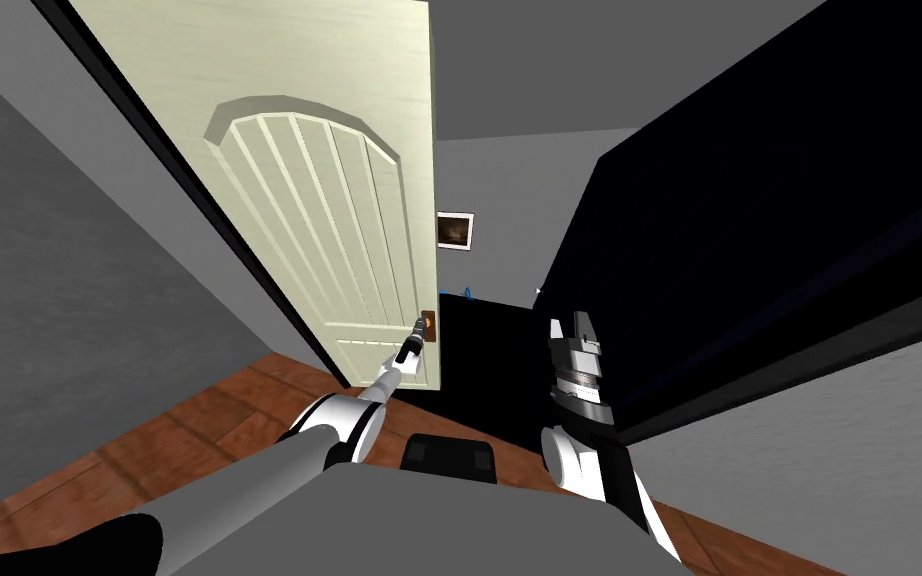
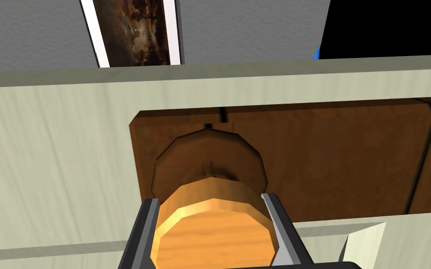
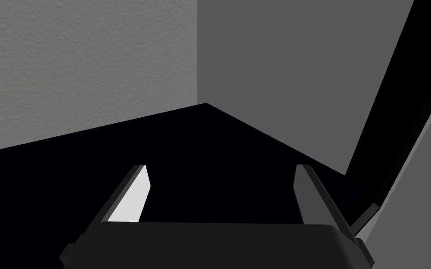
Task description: Push the door open
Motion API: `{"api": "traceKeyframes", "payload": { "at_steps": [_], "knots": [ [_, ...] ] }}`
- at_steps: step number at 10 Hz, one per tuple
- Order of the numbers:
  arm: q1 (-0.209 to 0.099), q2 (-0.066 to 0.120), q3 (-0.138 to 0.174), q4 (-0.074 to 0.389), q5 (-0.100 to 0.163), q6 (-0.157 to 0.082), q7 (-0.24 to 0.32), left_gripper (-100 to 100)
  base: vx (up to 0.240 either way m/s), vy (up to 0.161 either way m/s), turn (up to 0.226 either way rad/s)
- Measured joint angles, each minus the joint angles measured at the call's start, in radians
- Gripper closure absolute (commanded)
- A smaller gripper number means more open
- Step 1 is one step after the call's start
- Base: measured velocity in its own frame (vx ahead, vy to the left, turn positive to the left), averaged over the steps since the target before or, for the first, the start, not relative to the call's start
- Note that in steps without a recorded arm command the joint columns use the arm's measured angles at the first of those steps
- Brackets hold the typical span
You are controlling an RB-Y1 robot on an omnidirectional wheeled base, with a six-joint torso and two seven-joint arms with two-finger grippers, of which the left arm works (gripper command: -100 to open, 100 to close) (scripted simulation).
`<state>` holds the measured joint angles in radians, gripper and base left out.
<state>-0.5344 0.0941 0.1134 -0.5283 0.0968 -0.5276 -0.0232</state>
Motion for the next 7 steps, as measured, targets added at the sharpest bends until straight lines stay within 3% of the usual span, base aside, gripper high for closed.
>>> {"api": "traceKeyframes", "payload": {
  "at_steps": [1,2,4,5,6,7],
  "knots": [
    [0.025,0.005,0.004,-0.038,0.001,0.019,-0.001,100,0.099,-0.095,0.065],
    [0.019,0.008,0.013,-0.035,0.005,0.023,-0.006,100,0.042,-0.031,0.011],
    [-0.011,0.019,0.029,0.028,0.012,-0.012,-0.007,100,0.132,-0.094,0.062],
    [-0.003,0.022,0.036,0.022,0.015,-0.012,-0.01,100,0.138,-0.104,0.06],
    [-0.033,0.031,0.047,0.083,0.02,-0.035,-0.012,100,0.108,-0.072,0.029],
    [-0.034,0.036,0.053,0.091,0.022,-0.039,-0.013,100,0.054,-0.02,0.006]
  ]
}}
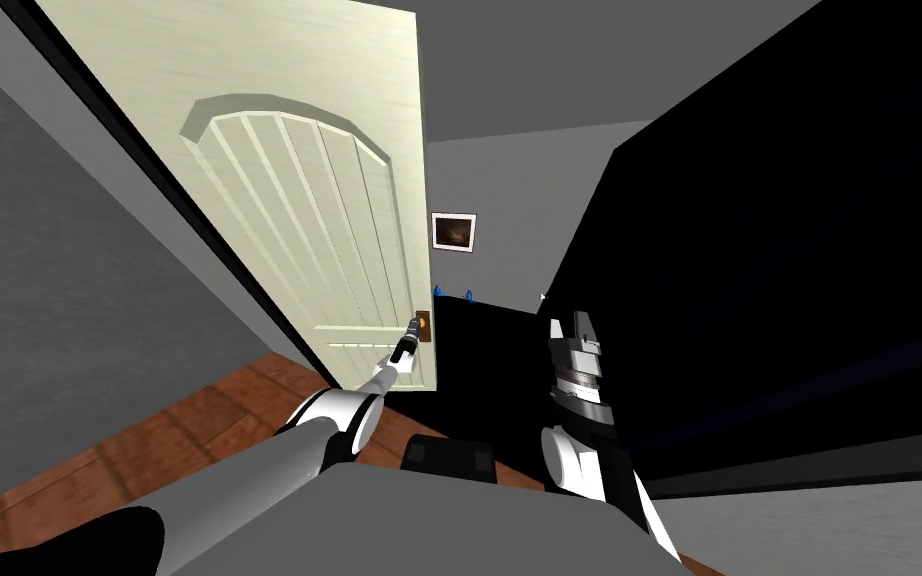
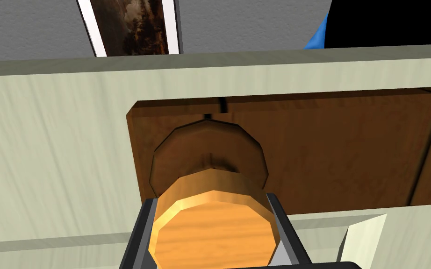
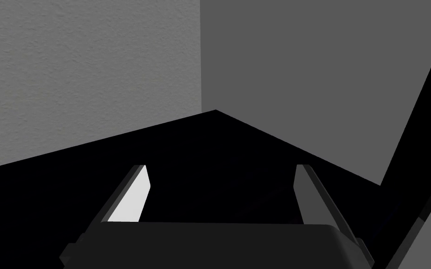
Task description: Push the door open
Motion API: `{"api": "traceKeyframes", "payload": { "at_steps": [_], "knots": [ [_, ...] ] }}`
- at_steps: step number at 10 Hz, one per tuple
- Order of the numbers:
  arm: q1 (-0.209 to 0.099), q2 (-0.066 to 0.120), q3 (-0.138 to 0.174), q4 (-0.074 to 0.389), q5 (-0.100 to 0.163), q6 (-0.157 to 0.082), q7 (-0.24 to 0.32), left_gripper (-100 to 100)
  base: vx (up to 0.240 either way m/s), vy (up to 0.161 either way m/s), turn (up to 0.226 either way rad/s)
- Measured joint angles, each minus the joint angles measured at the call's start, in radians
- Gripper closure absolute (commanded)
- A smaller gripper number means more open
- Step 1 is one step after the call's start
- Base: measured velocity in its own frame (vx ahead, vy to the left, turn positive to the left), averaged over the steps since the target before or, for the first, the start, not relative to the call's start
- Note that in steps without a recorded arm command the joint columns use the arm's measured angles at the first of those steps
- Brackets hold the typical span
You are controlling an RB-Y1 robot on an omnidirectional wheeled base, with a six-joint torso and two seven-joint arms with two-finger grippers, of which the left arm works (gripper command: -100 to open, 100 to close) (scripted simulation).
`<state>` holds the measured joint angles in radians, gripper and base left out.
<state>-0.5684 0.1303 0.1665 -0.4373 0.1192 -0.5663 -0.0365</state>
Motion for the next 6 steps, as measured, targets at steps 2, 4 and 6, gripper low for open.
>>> {"api": "traceKeyframes", "payload": {
  "at_steps": [2,4,6],
  "knots": [
    [0.01,0.002,0.002,-0.012,0.0,0.01,-0.002,100,-0.002,0.009,-0.015],
    [0.026,-0.003,-0.001,-0.059,-0.001,0.032,-0.003,100,-0.015,0.003,-0.003],
    [0.042,0.002,0.002,-0.091,0.001,0.049,-0.001,100,0.11,-0.099,0.081]
  ]
}}
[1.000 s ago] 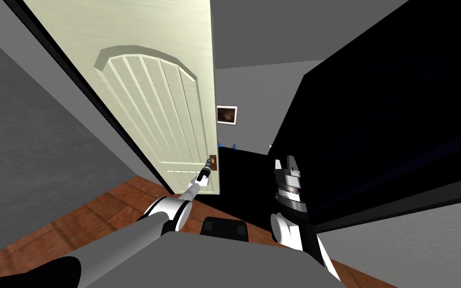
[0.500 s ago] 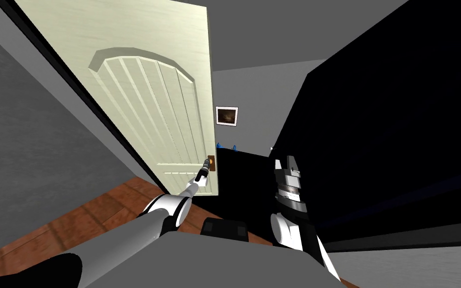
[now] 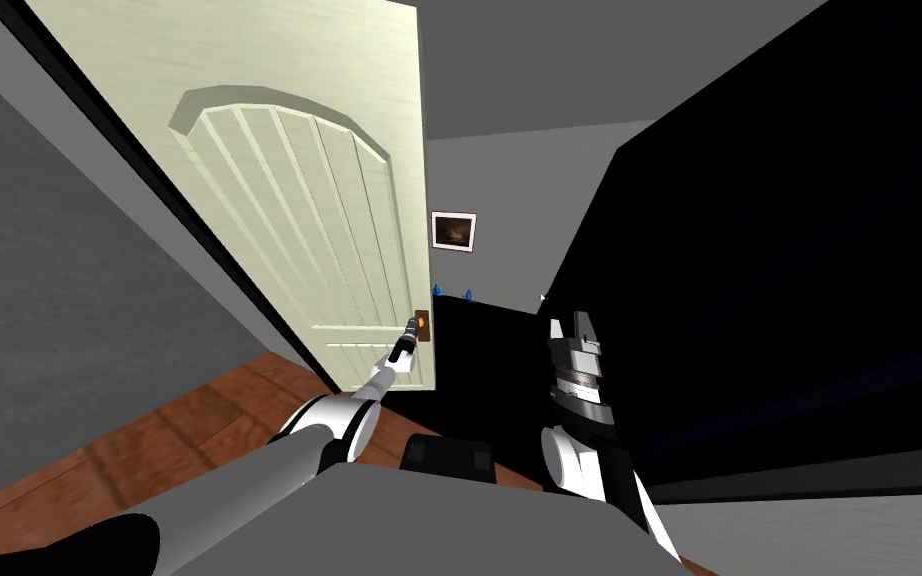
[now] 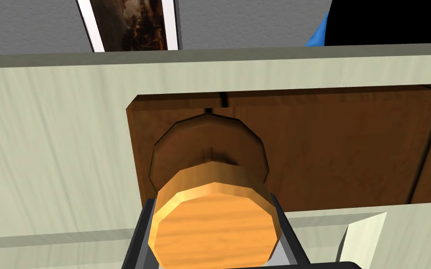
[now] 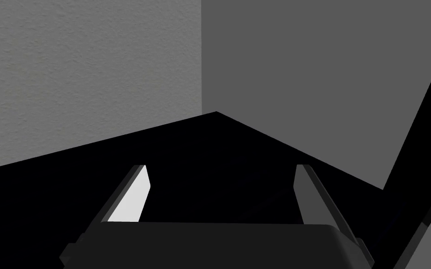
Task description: Push the door open
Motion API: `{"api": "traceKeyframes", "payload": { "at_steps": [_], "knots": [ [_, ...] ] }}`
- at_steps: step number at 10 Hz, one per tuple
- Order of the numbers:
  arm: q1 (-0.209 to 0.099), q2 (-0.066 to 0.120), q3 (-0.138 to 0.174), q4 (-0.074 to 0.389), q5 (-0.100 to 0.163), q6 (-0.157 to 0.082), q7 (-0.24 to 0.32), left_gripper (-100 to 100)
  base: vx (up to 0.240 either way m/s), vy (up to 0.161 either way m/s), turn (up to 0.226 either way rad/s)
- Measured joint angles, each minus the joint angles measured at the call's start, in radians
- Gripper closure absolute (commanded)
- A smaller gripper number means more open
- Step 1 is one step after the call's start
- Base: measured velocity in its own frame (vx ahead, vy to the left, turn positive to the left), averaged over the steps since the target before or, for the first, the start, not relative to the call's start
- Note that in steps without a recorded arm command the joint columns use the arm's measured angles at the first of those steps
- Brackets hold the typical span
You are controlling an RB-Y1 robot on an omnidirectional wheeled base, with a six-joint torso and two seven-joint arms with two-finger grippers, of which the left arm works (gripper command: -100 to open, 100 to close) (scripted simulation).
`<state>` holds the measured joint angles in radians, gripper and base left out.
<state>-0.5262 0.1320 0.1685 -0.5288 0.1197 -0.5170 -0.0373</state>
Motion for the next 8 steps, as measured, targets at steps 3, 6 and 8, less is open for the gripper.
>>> {"api": "traceKeyframes", "payload": {
  "at_steps": [3,6,8],
  "knots": [
    [0.01,0.005,0.032,-0.004,0.012,0.0,-0.017,100,0.158,-0.11,0.061],
    [0.011,0.021,0.055,-0.008,0.021,0.003,-0.024,100,0.154,-0.08,0.046],
    [-0.009,0.034,0.067,0.036,0.027,-0.025,-0.022,100,0.072,-0.05,0.023]
  ]
}}
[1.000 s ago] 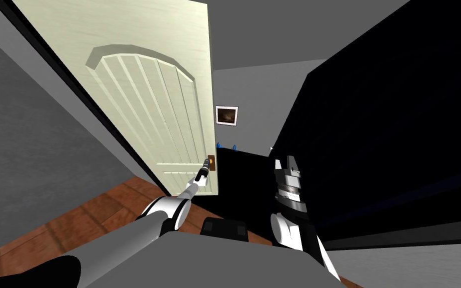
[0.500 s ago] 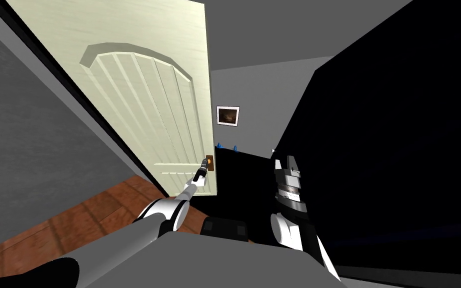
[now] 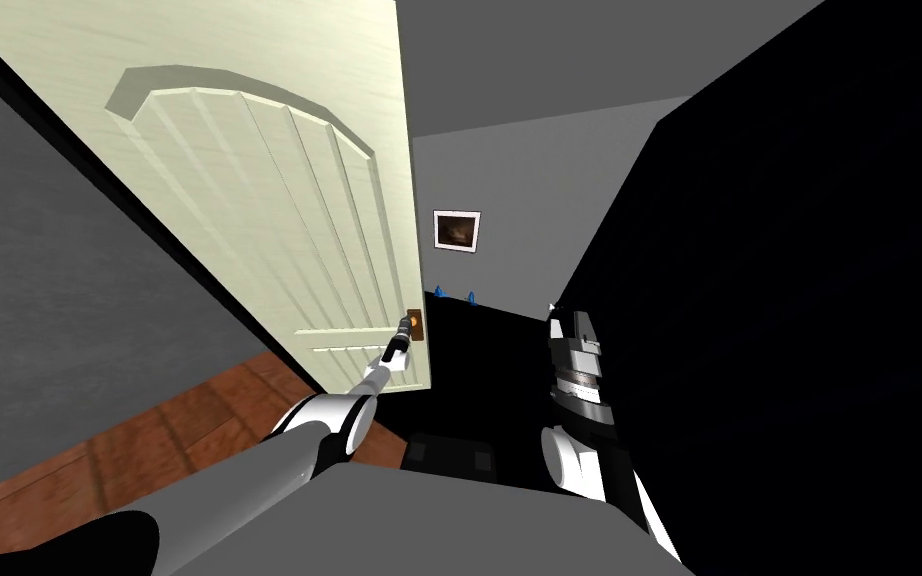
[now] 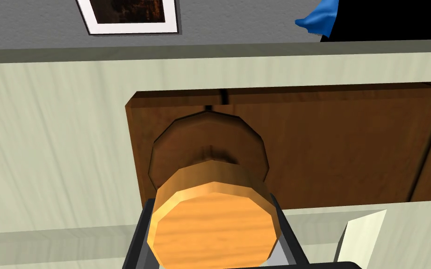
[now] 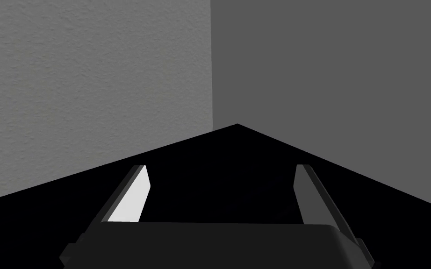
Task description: Push the door open
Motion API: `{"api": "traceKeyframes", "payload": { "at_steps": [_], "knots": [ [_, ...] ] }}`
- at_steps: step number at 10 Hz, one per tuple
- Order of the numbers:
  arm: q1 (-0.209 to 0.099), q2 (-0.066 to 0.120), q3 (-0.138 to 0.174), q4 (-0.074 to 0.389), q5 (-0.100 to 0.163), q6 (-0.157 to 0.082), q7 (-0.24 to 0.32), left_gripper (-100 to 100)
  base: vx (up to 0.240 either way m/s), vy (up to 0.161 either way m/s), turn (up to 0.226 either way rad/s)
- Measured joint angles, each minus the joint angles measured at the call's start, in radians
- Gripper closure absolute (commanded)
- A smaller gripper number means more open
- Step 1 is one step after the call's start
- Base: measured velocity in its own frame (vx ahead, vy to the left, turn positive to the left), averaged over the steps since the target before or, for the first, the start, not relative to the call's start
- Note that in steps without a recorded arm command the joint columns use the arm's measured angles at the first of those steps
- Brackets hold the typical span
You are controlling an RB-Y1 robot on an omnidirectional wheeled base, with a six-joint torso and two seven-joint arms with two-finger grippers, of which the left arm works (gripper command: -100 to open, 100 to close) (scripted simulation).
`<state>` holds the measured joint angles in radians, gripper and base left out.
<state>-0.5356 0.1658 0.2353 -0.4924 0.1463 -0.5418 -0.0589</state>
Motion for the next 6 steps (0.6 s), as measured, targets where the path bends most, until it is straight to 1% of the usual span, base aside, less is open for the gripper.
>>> {"api": "traceKeyframes", "payload": {
  "at_steps": [1,2,3,4,5,6],
  "knots": [
    [0.005,0.0,0.003,-0.015,0.001,0.008,-0.003,100,0.124,-0.065,0.041],
    [0.02,-0.003,0.011,-0.038,0.004,0.022,-0.009,100,0.175,-0.123,0.073],
    [0.015,0.002,0.02,-0.018,0.007,0.018,-0.012,100,0.147,-0.119,0.078],
    [0.026,0.003,0.029,-0.035,0.01,0.024,-0.017,100,0.136,-0.099,0.064],
    [0.021,0.009,0.037,-0.026,0.014,0.021,-0.02,100,0.147,-0.077,0.041],
    [0.023,0.014,0.043,-0.028,0.016,0.021,-0.019,100,0.068,-0.021,0.039]
  ]
}}
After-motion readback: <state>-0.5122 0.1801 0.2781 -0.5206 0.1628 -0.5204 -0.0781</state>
